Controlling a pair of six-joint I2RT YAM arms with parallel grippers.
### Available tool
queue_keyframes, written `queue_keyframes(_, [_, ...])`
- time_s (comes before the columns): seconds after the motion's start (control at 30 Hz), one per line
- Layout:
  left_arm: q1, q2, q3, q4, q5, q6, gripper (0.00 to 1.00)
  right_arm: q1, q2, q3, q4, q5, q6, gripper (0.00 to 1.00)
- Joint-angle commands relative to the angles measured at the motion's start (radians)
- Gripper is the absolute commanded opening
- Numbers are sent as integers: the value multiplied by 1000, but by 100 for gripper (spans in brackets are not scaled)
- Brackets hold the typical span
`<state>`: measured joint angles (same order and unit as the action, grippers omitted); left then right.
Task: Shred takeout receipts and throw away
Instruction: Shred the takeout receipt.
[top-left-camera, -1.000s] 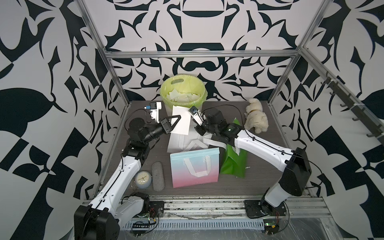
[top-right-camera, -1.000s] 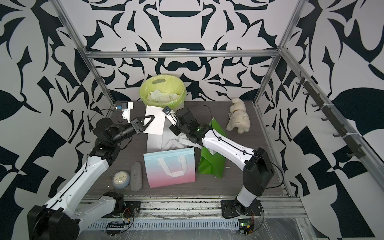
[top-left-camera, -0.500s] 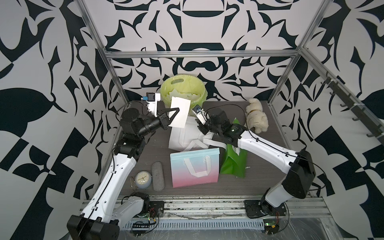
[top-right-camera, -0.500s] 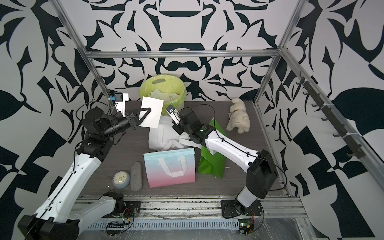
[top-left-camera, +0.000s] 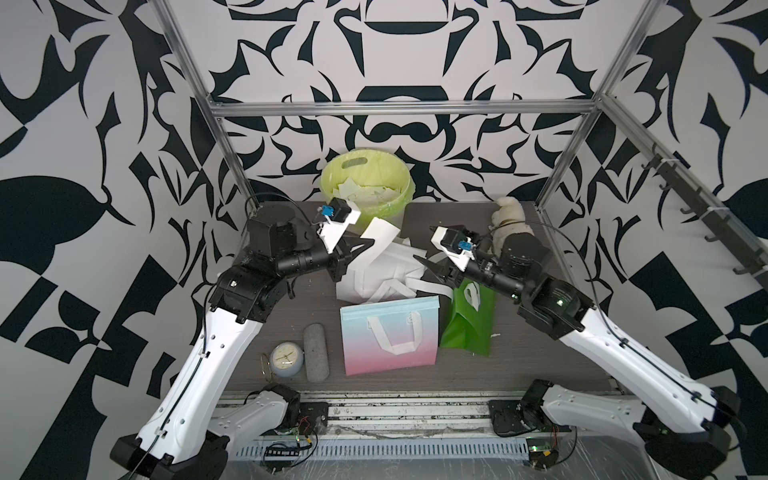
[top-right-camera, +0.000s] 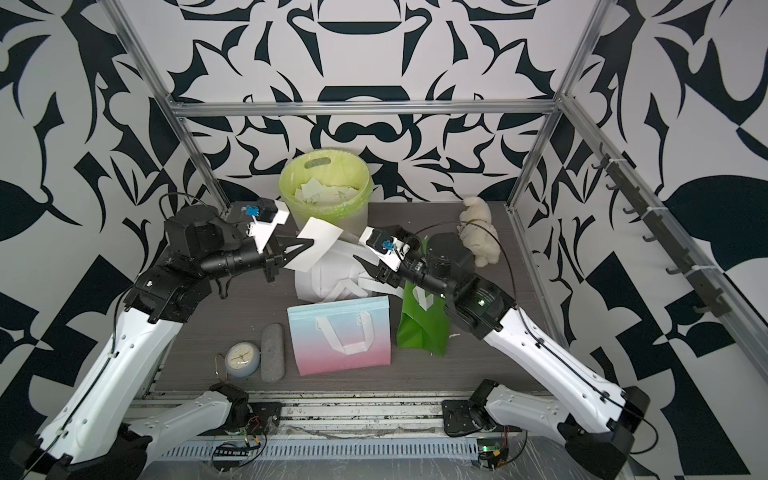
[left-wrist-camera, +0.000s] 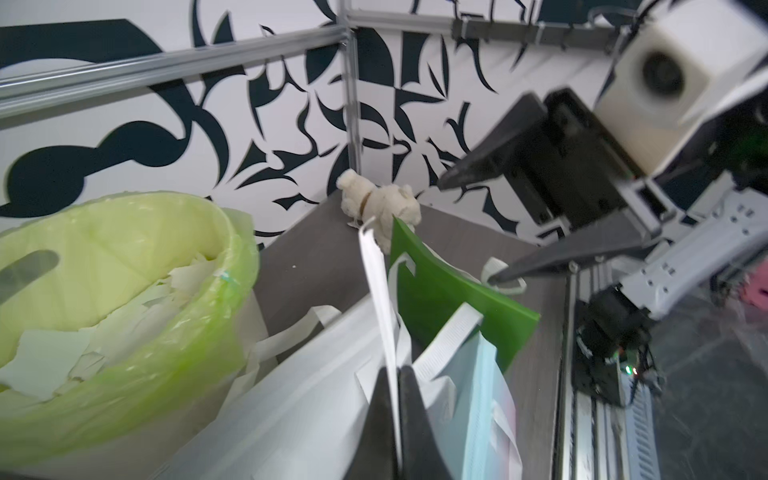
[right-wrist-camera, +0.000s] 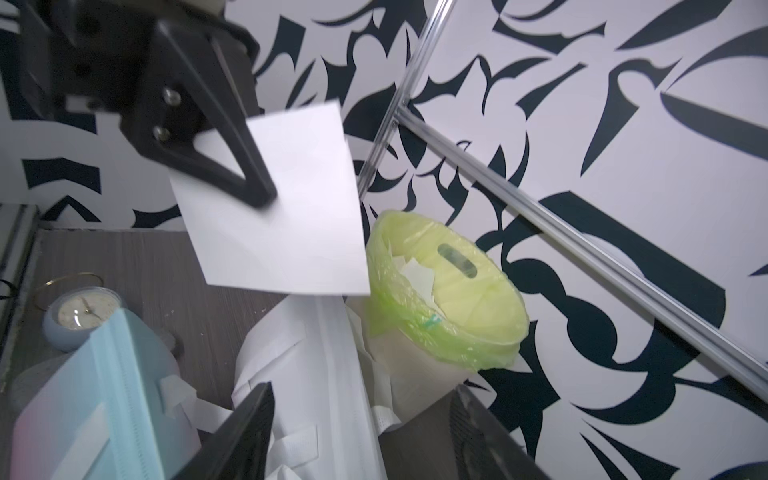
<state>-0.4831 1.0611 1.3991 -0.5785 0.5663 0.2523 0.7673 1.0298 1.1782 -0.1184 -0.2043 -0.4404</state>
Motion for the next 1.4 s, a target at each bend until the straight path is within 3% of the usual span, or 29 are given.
queue_keyframes(0.0, [-73, 14, 39, -124, -54, 195, 0, 0, -33, 16, -26, -122, 9, 71])
queue_keyframes(0.13, [-157, 36, 58, -134, -82, 254, 0, 0, -45, 44, -67, -182, 33, 72])
queue_keyframes(0.27, [-250, 42, 59, -142, -145, 321, 0, 1, -36, 74, -115, -229, 35, 66])
queue_keyframes(0.43, [-337, 42, 58, -149, -225, 386, 0, 3, -18, 101, -163, -279, 36, 51])
queue_keyframes(0.87, [-381, 57, 57, -134, -271, 412, 0, 6, -5, 119, -230, -354, 18, 19])
queue_keyframes(1.0, [-398, 62, 55, -133, -282, 415, 1, 6, -4, 121, -235, -351, 13, 1])
queue_keyframes(1.07, [-405, 63, 55, -134, -285, 415, 7, 7, -5, 118, -234, -345, 10, 0])
queue_keyframes(1.2, [-407, 45, 39, -103, -332, 376, 49, 7, -37, 80, -203, -314, -1, 0])
queue_keyframes(1.27, [-408, 32, 26, -79, -371, 360, 55, 7, -62, 48, -184, -298, -8, 0])
queue_keyframes(1.37, [-407, 0, -10, -46, -377, 361, 55, 7, -96, 9, -166, -290, -11, 0])
